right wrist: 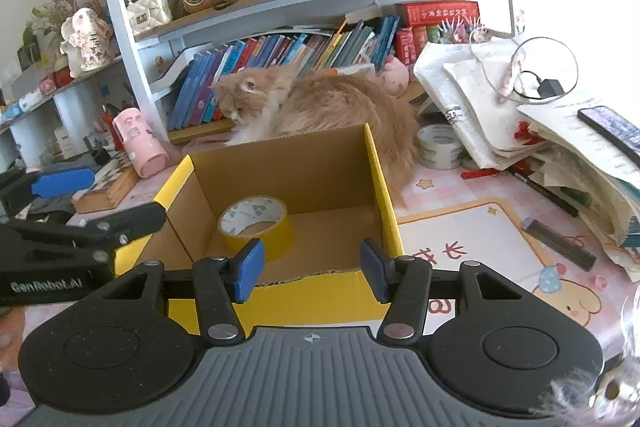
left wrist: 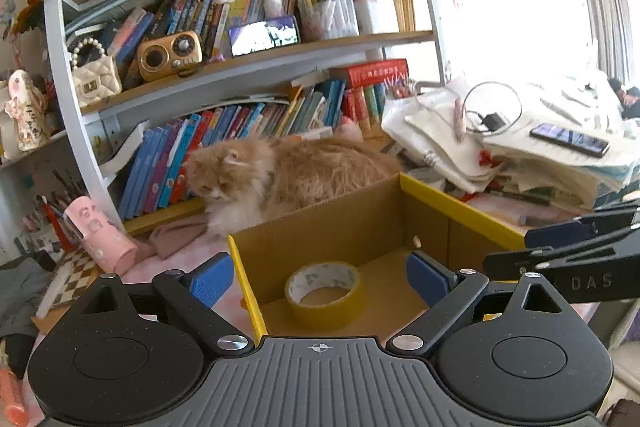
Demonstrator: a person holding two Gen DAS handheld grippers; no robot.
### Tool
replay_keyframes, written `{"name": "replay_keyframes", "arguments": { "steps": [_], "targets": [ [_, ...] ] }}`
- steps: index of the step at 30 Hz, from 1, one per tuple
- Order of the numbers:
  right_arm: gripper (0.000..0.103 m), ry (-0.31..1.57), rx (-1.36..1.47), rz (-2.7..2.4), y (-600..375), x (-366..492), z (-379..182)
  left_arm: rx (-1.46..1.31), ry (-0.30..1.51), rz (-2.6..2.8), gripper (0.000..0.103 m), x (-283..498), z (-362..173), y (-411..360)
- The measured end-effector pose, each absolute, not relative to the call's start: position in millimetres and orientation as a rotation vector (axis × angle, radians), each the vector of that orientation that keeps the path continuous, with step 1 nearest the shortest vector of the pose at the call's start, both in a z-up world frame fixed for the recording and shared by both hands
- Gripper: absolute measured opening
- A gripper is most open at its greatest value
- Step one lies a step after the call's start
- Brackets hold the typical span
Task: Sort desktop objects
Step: 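Withdraw both open tools from the yellow box back over the table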
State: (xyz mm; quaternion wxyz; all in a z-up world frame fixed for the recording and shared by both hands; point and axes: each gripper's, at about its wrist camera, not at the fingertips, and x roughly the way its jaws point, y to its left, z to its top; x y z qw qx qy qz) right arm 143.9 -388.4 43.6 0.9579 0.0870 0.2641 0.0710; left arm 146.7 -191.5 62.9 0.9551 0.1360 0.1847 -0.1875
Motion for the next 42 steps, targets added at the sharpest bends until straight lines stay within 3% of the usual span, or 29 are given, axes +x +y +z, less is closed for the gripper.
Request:
{"name": "replay_keyframes", "arguments": {
  "steps": [19,42],
  "targets": [
    [0.051,0.530,0.176,-0.020,-343.4,92.1,42.2,0.242,0.381,-0.554,0.095,116.7,61.6,-143.3],
    [0.052,0.601,0.170,-0.097,-218.2,21.1,12.7,0.280,0.458,-0.537,0.095,68.4,33.5,-32.9]
  ]
}}
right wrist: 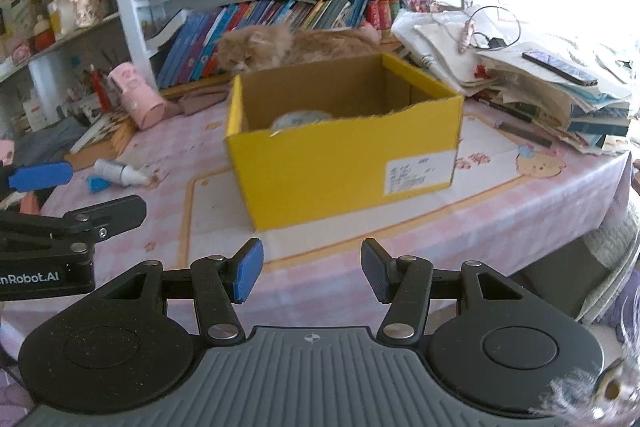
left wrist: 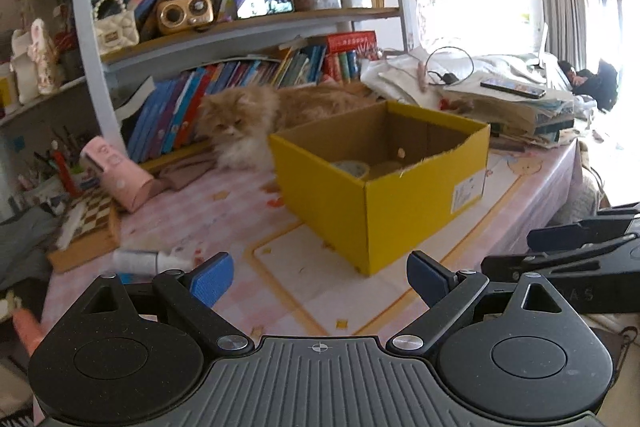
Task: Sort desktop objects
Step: 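Withdraw both open tools from the yellow box back over the table, then move both tools toward the white tube and small white-and-red box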
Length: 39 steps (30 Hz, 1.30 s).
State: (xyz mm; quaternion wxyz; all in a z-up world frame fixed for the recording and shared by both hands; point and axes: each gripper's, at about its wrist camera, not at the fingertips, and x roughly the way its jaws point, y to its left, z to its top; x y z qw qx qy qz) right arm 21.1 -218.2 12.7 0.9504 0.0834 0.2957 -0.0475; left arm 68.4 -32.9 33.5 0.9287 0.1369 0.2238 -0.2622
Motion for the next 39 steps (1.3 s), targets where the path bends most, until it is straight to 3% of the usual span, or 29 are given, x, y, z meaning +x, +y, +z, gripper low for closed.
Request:
{"name": "replay_keyframes", "arguments": {
  "steps": [39],
  "targets": [
    [0.056,0.682,0.066,0.040,-133.5,18.5,2.9,0.215,0.567,-0.423,0.095,55.6,19.3,38.6]
  ]
}}
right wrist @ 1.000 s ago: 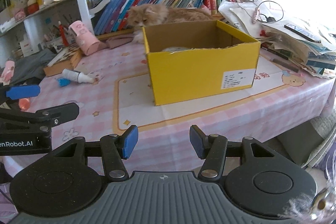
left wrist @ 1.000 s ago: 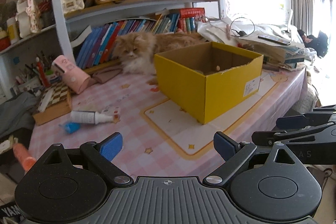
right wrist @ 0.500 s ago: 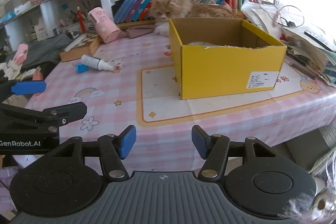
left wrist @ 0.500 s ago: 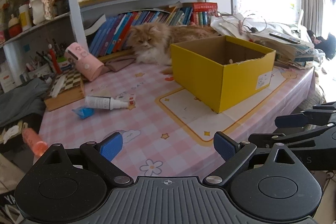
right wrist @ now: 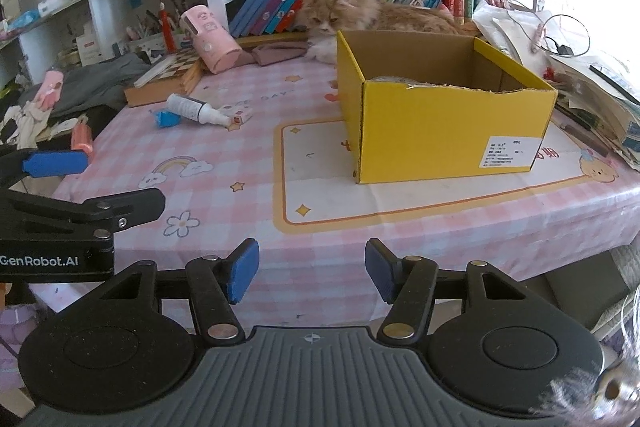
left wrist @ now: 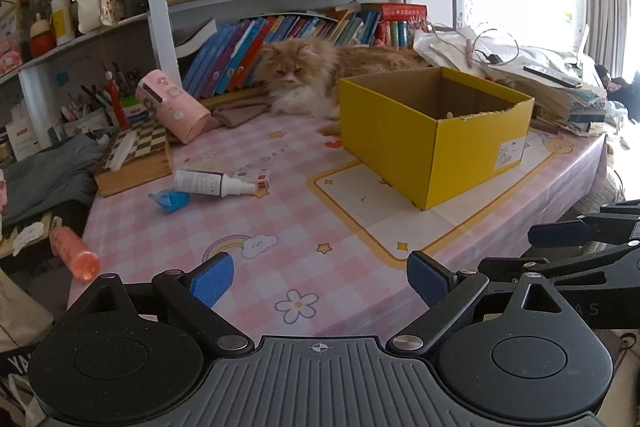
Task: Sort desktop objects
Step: 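Move both tools toward the white tube and small white-and-red box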
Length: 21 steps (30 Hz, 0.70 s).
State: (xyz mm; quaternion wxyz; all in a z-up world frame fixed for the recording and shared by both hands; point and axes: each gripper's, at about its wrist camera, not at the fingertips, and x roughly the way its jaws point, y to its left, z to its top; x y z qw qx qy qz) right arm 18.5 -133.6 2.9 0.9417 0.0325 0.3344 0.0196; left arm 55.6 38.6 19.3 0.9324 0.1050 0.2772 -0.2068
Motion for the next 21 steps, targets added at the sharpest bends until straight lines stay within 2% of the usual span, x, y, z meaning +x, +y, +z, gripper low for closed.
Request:
{"name": "replay_keyframes", "arguments": {
  "steps": [21],
  "targets": [
    [0.056,0.653,0.018,0.123,-107.0,33.1,9.7,0.191,0.538,-0.313,0.095,57.0,25.8,70.3]
  ]
}}
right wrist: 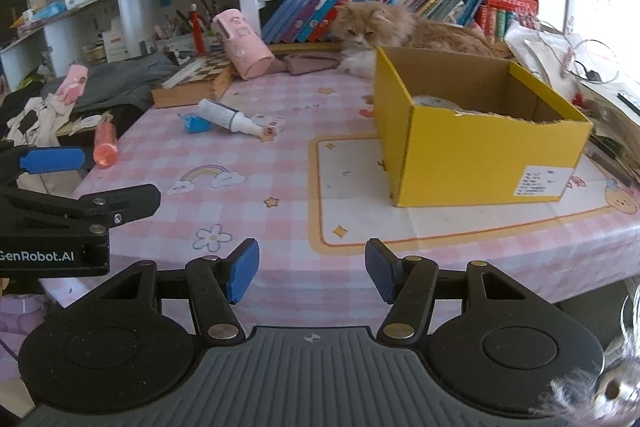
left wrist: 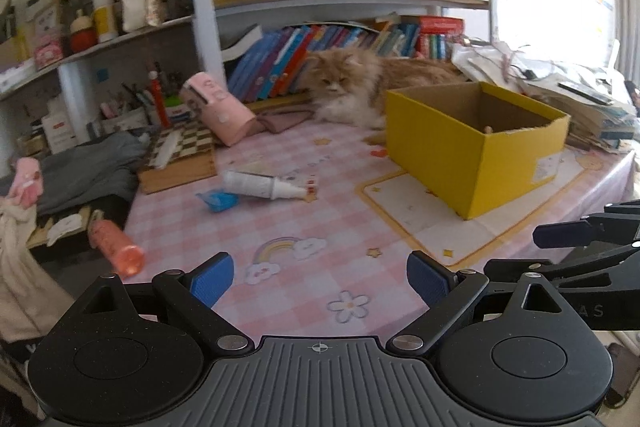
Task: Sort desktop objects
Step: 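Move both tools toward the white tube and small white-and-red box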
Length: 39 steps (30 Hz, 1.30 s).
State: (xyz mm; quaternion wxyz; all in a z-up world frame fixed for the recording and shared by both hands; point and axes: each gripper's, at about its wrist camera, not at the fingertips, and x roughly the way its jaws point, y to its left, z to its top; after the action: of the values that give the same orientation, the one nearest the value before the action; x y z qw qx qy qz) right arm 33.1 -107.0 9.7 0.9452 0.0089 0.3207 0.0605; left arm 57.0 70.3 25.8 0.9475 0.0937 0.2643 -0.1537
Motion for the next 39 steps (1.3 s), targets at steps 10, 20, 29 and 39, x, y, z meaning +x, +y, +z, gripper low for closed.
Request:
{"name": "replay_keyframes", "arguments": {
  "steps": [10,20,29,39],
  "targets": [
    [0.056,0.632,-0.041,0.206,-84.2,46.9,15.3,0.147,0.549,-0.233,0.095,63.8,27.0,91.9],
    [0.056,0.642,-0.035,0.225,-80.4,61.1,12.8,0.131,0.575,-0.213,0.095,75.9,22.1,95.8],
    [0.056,0.665,-0.028,0.253,-80.5,94.4,6.4,0.124,0.603,-0.179,0.095,101.6,16.2,95.4],
    [0.056,0.707,-0.062,0.335,-75.9,150.9,-0.6,0.094,0.635,-0.120,0.095,151.1,12.6,94.8]
  ]
}}
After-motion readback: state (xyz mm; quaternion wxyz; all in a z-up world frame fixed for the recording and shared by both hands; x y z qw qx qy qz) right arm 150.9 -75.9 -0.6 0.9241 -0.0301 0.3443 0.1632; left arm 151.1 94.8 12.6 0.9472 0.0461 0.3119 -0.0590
